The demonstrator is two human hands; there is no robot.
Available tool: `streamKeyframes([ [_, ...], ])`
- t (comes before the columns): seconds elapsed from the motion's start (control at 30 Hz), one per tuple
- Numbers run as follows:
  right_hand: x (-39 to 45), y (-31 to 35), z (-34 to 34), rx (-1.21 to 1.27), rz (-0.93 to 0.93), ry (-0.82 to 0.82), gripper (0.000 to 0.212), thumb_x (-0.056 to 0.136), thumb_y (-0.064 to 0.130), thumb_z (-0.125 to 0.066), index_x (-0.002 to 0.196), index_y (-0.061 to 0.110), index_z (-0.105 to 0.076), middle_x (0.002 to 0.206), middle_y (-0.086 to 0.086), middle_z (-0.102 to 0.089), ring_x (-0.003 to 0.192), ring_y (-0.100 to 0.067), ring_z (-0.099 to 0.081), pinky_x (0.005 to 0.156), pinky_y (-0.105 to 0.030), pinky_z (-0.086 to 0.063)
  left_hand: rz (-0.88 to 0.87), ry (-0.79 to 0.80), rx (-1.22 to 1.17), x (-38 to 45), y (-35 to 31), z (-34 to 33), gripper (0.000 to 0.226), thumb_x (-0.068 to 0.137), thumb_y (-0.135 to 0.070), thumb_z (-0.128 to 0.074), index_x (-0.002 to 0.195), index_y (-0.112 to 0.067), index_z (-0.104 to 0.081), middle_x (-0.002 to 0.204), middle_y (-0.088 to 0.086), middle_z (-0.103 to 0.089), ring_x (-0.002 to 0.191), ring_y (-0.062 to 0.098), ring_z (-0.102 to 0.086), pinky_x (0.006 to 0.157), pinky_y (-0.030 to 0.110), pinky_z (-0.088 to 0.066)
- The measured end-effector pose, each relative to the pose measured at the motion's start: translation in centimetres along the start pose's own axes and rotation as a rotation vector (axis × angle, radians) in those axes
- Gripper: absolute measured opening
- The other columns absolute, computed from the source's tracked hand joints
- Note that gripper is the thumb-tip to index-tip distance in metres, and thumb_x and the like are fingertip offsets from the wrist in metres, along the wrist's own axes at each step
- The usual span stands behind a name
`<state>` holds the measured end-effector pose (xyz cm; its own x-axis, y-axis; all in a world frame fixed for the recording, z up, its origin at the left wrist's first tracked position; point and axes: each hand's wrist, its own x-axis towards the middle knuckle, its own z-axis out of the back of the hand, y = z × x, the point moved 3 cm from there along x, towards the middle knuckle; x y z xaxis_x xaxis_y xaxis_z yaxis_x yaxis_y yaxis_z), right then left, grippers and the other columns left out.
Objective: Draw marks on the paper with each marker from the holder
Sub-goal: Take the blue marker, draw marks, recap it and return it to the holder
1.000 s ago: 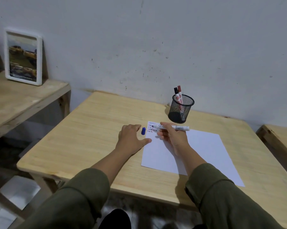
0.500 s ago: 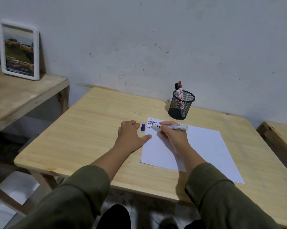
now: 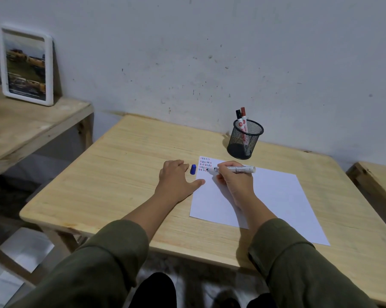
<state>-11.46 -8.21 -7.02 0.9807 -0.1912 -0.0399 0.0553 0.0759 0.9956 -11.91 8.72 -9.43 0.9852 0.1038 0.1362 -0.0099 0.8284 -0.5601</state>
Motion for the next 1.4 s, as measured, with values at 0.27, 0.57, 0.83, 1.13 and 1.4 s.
streamKeyframes([
  [0.27, 0.2, -0.1, 0.0, -0.068, 0.01, 0.004, 0.005, 0.076, 0.016, -0.066, 0.072, 0.016, -0.069, 0.065, 0.005, -0.063, 0.066, -0.008, -0.058, 0.064, -0.019, -0.047, 0.001, 0.006, -0.01, 0.1, 0.1, 0.0, 0.071, 0.072, -0.059, -0.062, 0.127, -0.014, -0.054, 0.144, 0.0, -0.042, 0.137, 0.017, -0.024, 0.111, 0.034, -0.027],
  [0.57, 0.2, -0.2, 0.1, 0.007, -0.001, 0.0, 0.007, 0.078, 0.013, -0.065, 0.071, 0.015, -0.067, 0.064, 0.001, -0.063, 0.063, -0.009, -0.058, 0.059, -0.018, -0.048, 0.003, 0.001, -0.013, -0.1, -0.1, 0.1, 0.073, 0.073, -0.058, -0.063, 0.131, -0.016, -0.051, 0.144, 0.0, -0.042, 0.137, 0.018, -0.025, 0.111, 0.033, -0.025],
  [0.83, 0.4, -0.1, 0.0, 0.211, -0.014, 0.057, 0.011, 0.087, 0.008, -0.06, 0.09, 0.013, -0.07, 0.07, -0.005, -0.063, 0.062, -0.015, -0.058, 0.055, -0.02, -0.053, -0.052, -0.08, -0.173, -0.1, -0.7, 1.0, 0.039, 0.084, -0.039, -0.06, 0.122, -0.032, -0.057, 0.126, -0.004, -0.058, 0.124, 0.02, -0.041, 0.098, 0.036, -0.035],
  [1.13, 0.4, 1.7, 0.6, 0.212, 0.04, 0.094, 0.011, 0.087, 0.019, -0.066, 0.091, 0.011, -0.071, 0.077, -0.009, -0.064, 0.065, -0.016, -0.062, 0.058, -0.021, -0.054, 0.124, -0.112, -0.594, 1.1, -2.4, 2.2, 0.014, 0.084, -0.007, -0.058, 0.092, -0.012, -0.068, 0.085, 0.004, -0.068, 0.07, 0.008, -0.064, 0.075, 0.022, -0.055],
  [1.4, 0.9, 4.9, 2.1, 0.174, 0.18, 0.121, 0.019, 0.084, 0.004, -0.065, 0.103, 0.006, -0.065, 0.08, -0.012, -0.067, 0.065, -0.018, -0.065, 0.065, -0.024, -0.056, 0.195, -0.178, -0.857, 3.3, -4.7, 4.1, 0.02, 0.088, -0.006, -0.053, 0.099, -0.016, -0.066, 0.093, 0.006, -0.067, 0.085, 0.02, -0.062, 0.054, 0.015, -0.049],
])
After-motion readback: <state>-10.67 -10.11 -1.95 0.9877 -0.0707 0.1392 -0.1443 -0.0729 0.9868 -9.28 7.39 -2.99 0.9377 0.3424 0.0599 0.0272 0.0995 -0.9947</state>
